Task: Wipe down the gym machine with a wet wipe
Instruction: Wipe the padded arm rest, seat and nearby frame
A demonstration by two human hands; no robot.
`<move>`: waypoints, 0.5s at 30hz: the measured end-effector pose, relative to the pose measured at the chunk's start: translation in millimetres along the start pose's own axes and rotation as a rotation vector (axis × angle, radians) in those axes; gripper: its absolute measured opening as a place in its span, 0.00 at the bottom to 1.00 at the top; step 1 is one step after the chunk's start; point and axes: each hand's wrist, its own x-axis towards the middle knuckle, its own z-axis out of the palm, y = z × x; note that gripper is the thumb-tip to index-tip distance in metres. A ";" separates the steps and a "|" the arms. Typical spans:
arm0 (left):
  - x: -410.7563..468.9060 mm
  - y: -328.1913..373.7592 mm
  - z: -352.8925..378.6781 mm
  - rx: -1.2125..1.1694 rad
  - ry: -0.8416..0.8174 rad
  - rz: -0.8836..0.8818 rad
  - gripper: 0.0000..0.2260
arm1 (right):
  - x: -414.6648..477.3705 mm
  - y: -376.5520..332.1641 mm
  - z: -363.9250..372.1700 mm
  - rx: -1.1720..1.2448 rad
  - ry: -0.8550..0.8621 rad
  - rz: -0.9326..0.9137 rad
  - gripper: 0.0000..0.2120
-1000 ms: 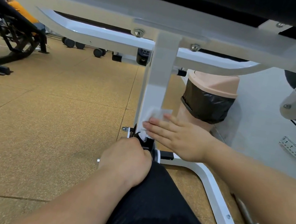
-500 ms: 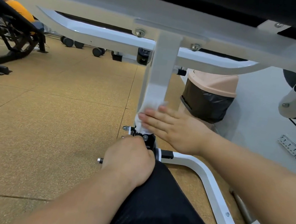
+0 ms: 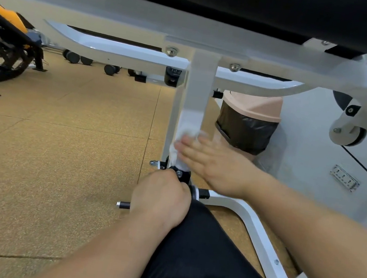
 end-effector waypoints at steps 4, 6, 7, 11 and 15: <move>-7.6 0.2 -17.7 -0.185 0.020 -0.097 0.10 | -8.7 -9.2 -35.5 0.115 -0.141 0.156 0.30; -21.2 1.6 -33.7 -0.201 -0.024 -0.124 0.12 | -1.4 -5.1 -69.2 0.196 -0.148 0.269 0.31; -28.6 2.0 -43.3 -0.200 -0.058 -0.129 0.13 | 2.7 -3.3 -87.3 0.229 -0.145 0.293 0.32; -46.9 8.6 -93.9 -0.166 -0.177 -0.142 0.17 | 17.6 1.8 -155.9 0.366 -0.189 0.350 0.34; -59.2 48.7 -186.9 -0.112 -0.216 -0.069 0.25 | 29.5 11.8 -236.4 0.529 -0.248 0.427 0.33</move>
